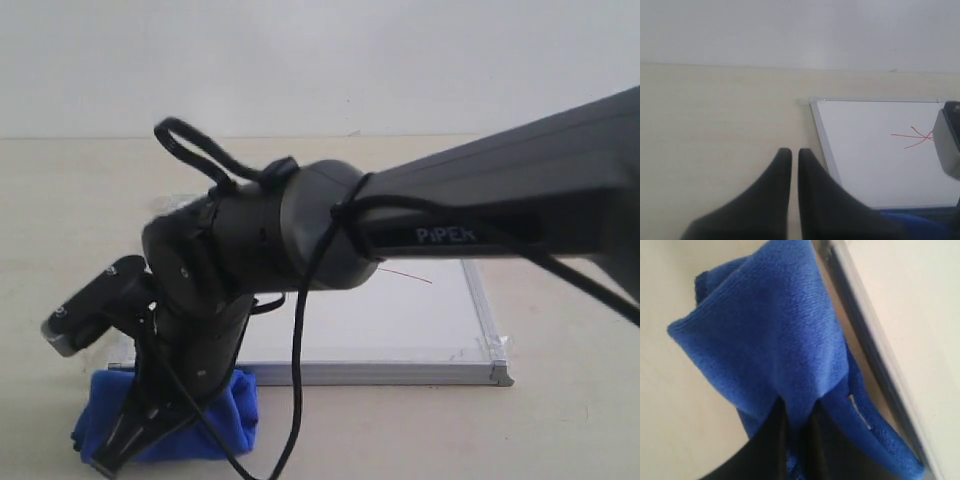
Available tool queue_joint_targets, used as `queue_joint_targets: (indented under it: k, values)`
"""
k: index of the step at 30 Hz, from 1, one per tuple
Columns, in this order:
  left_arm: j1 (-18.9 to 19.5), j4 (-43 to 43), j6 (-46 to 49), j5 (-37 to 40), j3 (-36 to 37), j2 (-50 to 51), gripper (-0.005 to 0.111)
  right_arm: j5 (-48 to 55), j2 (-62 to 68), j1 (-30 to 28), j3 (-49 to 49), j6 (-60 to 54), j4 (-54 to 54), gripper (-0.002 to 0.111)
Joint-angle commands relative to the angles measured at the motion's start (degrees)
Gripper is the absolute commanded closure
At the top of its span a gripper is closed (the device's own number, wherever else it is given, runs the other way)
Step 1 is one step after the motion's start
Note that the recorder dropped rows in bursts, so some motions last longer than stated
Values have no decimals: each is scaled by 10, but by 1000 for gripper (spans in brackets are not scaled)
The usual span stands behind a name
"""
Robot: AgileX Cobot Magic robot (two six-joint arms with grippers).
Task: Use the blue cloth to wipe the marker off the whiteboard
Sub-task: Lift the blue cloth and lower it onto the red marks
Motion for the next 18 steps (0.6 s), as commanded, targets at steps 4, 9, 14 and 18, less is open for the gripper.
queue_joint_targets:
  k: [4, 9, 14, 18]
  values:
    - [2, 1, 1, -4, 2, -2, 102, 45, -60, -1, -97, 5, -52, 108]
    - [2, 1, 1, -4, 2, -2, 102, 41, -60, -13, -133, 101, -210, 108]
    - [2, 1, 1, -4, 2, -2, 102, 19, -59, -69, -133, 134, -222, 108]
    - [2, 1, 1, -4, 2, -2, 102, 27, -52, -123, -133, 140, -187, 108]
